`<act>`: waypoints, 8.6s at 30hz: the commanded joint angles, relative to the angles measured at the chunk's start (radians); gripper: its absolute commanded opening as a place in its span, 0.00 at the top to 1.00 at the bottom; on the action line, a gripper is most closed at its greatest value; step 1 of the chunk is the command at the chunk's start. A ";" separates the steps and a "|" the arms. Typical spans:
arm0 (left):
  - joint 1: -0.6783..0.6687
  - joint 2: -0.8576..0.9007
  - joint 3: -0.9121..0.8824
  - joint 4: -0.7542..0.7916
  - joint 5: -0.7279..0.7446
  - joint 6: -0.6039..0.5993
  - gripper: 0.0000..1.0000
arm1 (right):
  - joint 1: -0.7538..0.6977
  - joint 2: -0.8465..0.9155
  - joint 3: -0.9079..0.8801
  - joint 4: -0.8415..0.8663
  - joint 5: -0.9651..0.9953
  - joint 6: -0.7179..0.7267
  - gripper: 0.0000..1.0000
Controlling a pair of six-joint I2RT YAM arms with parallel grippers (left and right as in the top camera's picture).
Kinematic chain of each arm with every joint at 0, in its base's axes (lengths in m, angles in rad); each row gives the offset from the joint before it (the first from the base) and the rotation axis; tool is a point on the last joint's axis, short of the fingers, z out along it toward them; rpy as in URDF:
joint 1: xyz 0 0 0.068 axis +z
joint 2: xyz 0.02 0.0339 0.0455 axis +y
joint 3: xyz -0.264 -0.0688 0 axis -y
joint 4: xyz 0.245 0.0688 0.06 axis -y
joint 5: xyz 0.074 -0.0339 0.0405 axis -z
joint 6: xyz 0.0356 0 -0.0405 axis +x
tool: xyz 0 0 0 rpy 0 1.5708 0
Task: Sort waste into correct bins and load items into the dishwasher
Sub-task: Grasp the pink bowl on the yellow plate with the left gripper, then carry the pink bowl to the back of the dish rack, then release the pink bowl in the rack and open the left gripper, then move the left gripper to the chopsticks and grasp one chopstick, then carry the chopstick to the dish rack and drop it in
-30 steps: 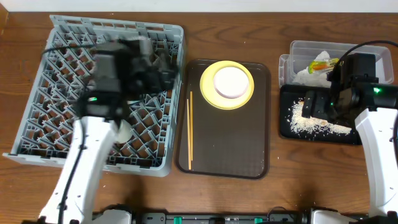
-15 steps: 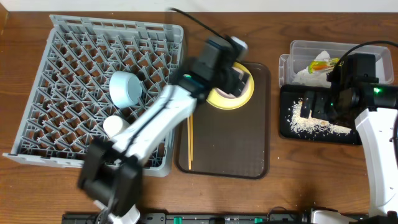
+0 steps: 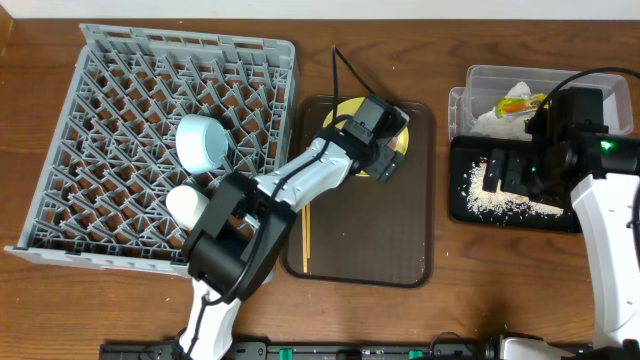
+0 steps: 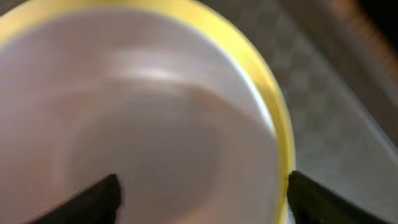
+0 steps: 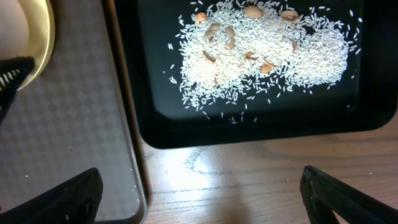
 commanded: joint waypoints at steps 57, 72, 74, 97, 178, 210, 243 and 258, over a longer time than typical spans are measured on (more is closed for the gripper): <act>0.866 -0.122 -0.005 0.286 1.341 -0.702 0.94 | -0.006 -0.011 0.015 -0.019 0.010 -0.005 0.01; 0.872 -0.073 -0.010 0.280 1.336 -0.848 0.94 | -0.006 -0.011 0.015 -0.021 0.010 -0.005 0.01; 0.873 -0.072 -0.018 0.243 1.296 -0.848 0.94 | -0.006 -0.011 0.015 -0.023 0.010 -0.005 0.01; 0.982 -0.101 -0.032 0.250 1.137 -0.768 0.20 | -0.006 -0.011 0.015 -0.039 0.010 -0.006 0.01; -0.005 -0.223 -0.184 -0.525 -0.071 -0.788 0.00 | -0.005 -0.011 0.015 -0.039 0.010 -0.012 0.01; -0.030 -0.107 -0.189 -0.468 -0.067 -0.792 0.69 | -0.005 -0.011 0.015 -0.039 0.010 -0.013 0.01; 0.042 -0.481 -0.175 -0.546 -0.094 -0.483 0.94 | -0.005 -0.011 0.015 -0.040 0.010 -0.020 0.01; 0.328 -0.537 -0.172 -0.623 -0.149 -0.195 0.94 | -0.005 -0.011 0.015 -0.040 0.010 -0.019 0.01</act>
